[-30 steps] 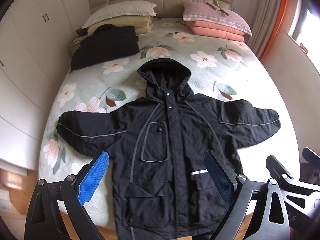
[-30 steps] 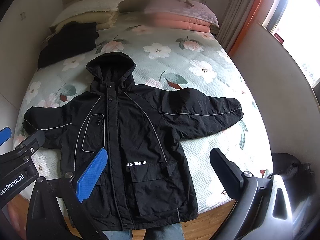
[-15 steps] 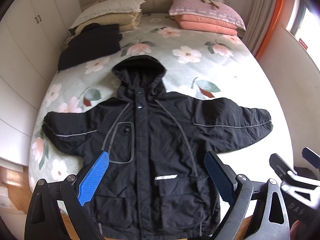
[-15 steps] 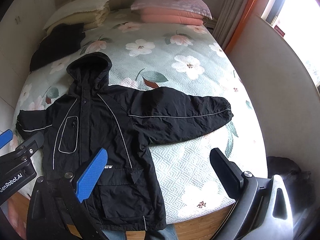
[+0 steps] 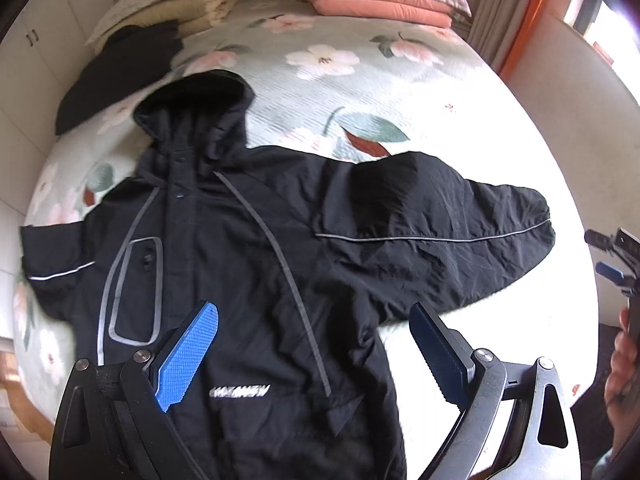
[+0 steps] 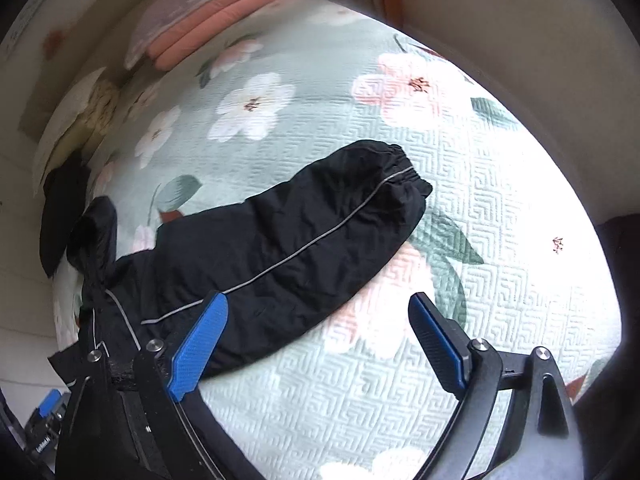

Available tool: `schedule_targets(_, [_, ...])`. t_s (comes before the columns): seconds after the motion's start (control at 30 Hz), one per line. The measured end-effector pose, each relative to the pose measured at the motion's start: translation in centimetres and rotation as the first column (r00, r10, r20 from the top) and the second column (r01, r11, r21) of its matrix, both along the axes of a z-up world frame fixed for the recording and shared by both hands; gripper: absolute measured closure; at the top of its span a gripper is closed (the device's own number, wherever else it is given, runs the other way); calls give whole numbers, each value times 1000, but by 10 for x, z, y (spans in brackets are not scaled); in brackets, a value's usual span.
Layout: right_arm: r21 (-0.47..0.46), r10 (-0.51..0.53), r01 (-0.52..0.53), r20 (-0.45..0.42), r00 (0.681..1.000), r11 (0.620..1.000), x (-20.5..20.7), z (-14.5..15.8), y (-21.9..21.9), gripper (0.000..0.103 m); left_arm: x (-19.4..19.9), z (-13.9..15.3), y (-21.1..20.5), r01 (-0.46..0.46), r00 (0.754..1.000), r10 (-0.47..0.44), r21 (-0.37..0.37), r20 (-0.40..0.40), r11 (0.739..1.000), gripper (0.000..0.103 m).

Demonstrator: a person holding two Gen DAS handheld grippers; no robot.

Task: Fold large clothes
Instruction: 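Grasp the black jacket's sleeve cuff with the right gripper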

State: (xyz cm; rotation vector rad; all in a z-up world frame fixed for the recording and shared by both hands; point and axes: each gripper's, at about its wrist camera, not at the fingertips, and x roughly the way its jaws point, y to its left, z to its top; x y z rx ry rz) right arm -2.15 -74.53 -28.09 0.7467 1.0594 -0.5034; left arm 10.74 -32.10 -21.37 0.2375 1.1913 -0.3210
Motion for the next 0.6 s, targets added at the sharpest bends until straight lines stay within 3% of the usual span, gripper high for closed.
schedule_targets(0.27, [161, -95, 86, 50, 994, 983, 16, -107, -83, 34, 22, -82, -58, 65, 998, -65, -23, -2, 998, 6])
schedule_targets(0.5, [282, -206, 165, 124, 971, 945, 17, -145, -100, 36, 37, -133, -115, 147, 988, -151, -95, -35, 985, 6])
schedule_targets(0.6, [262, -214, 177, 123, 969, 949, 20, -143, -101, 56, 41, -146, -129, 170, 982, -176, -96, -61, 981, 6])
